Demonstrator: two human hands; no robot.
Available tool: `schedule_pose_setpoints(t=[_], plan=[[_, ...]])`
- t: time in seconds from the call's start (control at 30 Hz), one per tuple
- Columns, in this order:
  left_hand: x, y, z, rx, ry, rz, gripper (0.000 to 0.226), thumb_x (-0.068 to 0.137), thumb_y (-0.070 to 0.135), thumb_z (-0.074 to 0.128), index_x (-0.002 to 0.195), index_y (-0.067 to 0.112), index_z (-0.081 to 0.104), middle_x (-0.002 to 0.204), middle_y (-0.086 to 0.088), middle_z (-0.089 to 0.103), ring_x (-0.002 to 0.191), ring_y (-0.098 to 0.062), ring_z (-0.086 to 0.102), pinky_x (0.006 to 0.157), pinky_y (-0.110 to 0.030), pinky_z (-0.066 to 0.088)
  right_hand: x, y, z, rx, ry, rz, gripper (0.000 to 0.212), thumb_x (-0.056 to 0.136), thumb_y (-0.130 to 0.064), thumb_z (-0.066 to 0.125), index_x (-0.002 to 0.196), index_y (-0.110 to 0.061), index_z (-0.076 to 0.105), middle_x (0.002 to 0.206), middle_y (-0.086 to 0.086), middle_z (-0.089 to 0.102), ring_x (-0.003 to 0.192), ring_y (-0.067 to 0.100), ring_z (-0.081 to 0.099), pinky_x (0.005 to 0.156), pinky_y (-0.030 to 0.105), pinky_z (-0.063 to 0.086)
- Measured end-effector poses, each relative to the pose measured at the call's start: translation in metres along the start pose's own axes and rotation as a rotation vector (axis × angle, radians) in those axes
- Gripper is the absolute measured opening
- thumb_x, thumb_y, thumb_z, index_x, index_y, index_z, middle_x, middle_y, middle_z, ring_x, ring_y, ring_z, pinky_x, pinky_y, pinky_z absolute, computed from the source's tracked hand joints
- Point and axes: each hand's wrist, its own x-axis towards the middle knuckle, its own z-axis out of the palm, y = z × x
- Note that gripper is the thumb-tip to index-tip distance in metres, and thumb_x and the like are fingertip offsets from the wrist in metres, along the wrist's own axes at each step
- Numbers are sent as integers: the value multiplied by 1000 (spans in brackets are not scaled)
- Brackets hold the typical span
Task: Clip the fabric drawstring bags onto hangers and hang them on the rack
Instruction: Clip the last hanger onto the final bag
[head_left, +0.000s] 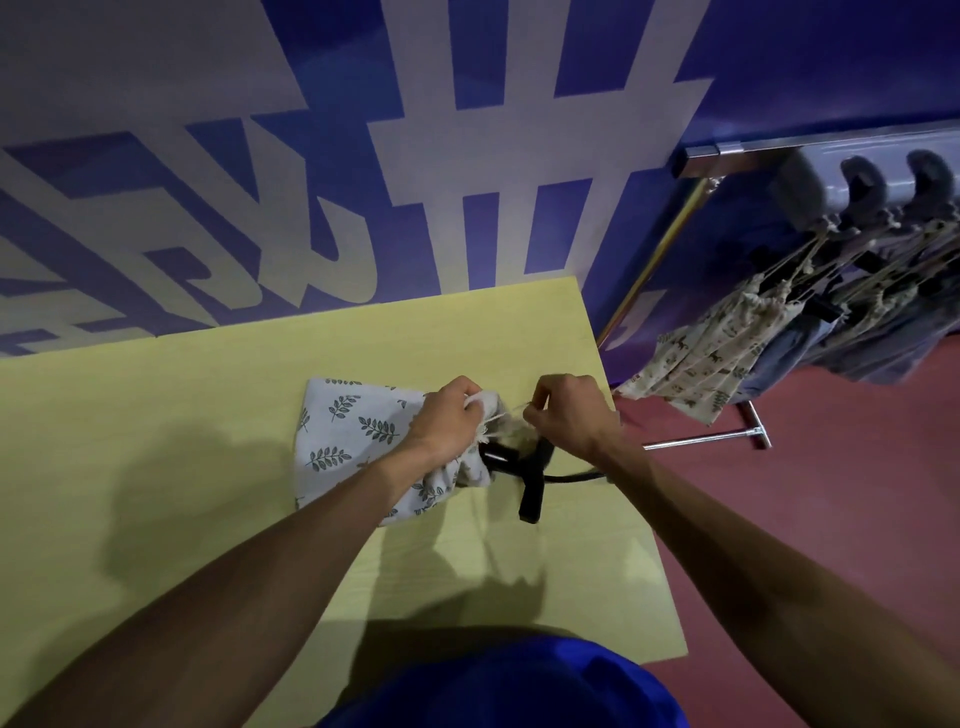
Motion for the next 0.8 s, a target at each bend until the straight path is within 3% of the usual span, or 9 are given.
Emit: schedule_pose_setpoints(t=[0.1,0.23,0.33,0.53,0.63,0.8], plan=[[3,0,7,14,18,-37,24,98,19,36,115,12,51,69,0,51,51,-14,42,50,-26,32,5,6,9,-94,-35,100,23,79,-20,59,101,-12,61,96,14,65,86,35,62,68,36,49],[2,0,11,-9,29,-76,30,98,16,35,124,10,48,65,1,51,46,-12,38,42,-23,28,15,12,30,-299,-148,-34,41,80,-22,61,120,-13,54,116,12,61,105,32,57,87,38,43],[2,0,9,-9,37,-77,30,98,16,36,126,9,47,62,2,48,44,-11,35,39,-21,26,22,11,43,-292,-208,-23,41,85,-32,59,121,-12,56,119,12,58,111,31,53,97,40,37],[0,1,-2,-4,63,-53,23,98,16,38,117,10,49,62,1,49,44,-13,34,39,-22,27,20,2,43,-96,-166,27,22,91,-23,50,83,-8,65,87,14,66,84,32,60,81,36,43],[-5,1,-14,11,89,-21,18,97,16,39,110,13,50,60,1,49,43,-13,35,35,-16,26,17,-1,26,11,-82,12,22,86,-12,53,87,-7,73,85,16,73,79,32,66,69,30,50],[-20,7,-28,13,138,47,14,97,15,41,105,11,52,63,1,51,46,-16,39,44,-26,29,8,-21,-1,-78,-86,-61,22,90,-17,55,91,-5,74,92,18,73,83,33,66,70,33,50]])
